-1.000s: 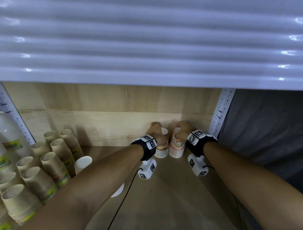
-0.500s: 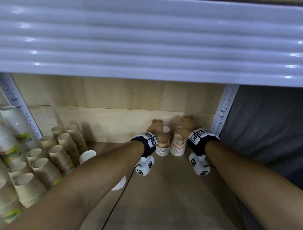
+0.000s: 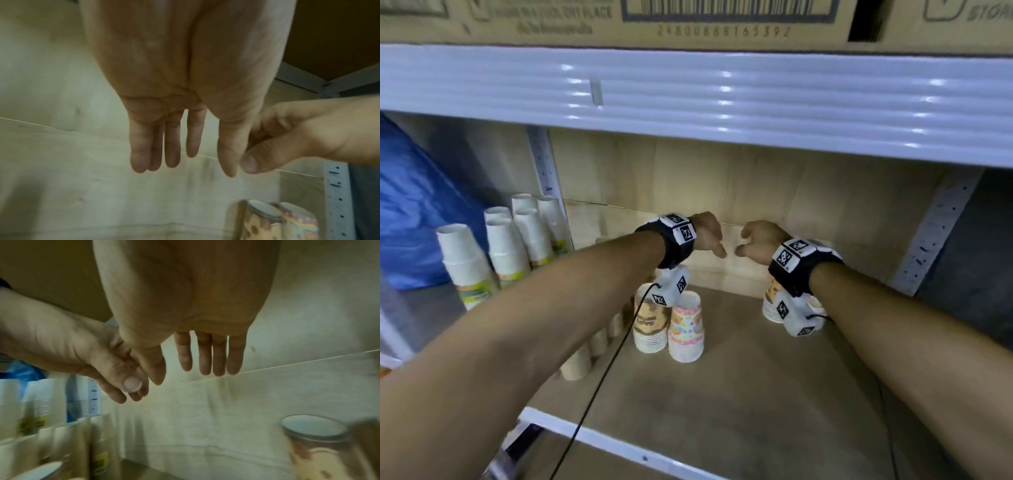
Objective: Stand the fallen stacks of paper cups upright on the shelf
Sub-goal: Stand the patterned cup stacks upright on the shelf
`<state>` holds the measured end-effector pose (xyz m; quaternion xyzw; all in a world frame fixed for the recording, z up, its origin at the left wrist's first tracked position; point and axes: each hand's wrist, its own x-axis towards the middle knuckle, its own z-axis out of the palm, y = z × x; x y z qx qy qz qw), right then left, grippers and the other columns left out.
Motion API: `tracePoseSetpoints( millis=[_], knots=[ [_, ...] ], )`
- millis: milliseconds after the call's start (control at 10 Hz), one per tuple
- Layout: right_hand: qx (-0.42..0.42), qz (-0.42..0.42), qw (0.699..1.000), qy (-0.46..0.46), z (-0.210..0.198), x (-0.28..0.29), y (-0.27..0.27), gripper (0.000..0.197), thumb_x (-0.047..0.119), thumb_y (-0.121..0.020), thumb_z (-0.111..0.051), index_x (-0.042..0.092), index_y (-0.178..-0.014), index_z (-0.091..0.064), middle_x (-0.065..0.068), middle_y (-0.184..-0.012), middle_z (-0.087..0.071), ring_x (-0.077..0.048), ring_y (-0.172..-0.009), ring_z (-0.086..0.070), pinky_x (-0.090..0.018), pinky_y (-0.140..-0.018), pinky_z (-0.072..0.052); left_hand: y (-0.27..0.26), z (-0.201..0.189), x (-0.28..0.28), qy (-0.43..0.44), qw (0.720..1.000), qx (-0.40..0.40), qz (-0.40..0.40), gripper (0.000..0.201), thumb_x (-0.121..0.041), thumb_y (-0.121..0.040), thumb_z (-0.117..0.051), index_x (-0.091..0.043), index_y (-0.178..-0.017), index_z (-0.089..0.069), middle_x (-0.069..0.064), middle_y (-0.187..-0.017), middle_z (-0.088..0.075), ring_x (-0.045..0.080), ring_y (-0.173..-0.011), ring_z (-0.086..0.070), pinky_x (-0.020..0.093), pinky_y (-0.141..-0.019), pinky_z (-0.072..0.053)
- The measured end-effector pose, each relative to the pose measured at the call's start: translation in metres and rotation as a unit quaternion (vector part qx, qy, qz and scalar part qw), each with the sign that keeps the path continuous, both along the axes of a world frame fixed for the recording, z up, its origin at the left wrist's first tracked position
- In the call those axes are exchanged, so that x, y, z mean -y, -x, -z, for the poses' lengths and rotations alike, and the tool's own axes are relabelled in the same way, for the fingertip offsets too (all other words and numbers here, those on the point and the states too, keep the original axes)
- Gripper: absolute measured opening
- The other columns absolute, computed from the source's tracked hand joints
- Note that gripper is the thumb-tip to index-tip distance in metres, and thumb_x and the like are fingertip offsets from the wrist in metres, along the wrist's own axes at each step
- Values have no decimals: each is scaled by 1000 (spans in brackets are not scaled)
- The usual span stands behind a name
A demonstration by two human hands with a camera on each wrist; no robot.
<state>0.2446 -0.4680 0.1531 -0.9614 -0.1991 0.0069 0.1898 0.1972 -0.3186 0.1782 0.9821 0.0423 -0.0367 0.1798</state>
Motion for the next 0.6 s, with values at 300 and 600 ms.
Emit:
tracePoseSetpoints(
  millis=[300, 600],
  knots=[
    [-54, -123, 986, 101, 25, -76, 51, 59, 41, -74, -77, 22, -126, -59, 1, -125, -59, -21, -109, -58, -30, -89, -50, 54, 31, -63, -92, 992, -88, -23, 46, -20, -85, -74, -5, -127, -62, 9, -133, -57, 19, -105, -54, 28, -89, -44],
    [-58, -83, 986, 132, 56, -97, 72, 40, 47, -76, -71, 12, -95, -66, 1, -81, -54, -18, -77, -54, -27, -70, -43, 74, 56, -81, -76, 991, -107, -7, 51, -21, -78, -80, -16, -125, -63, -4, -106, -57, 13, -94, -56, 27, -83, -49]
  ],
)
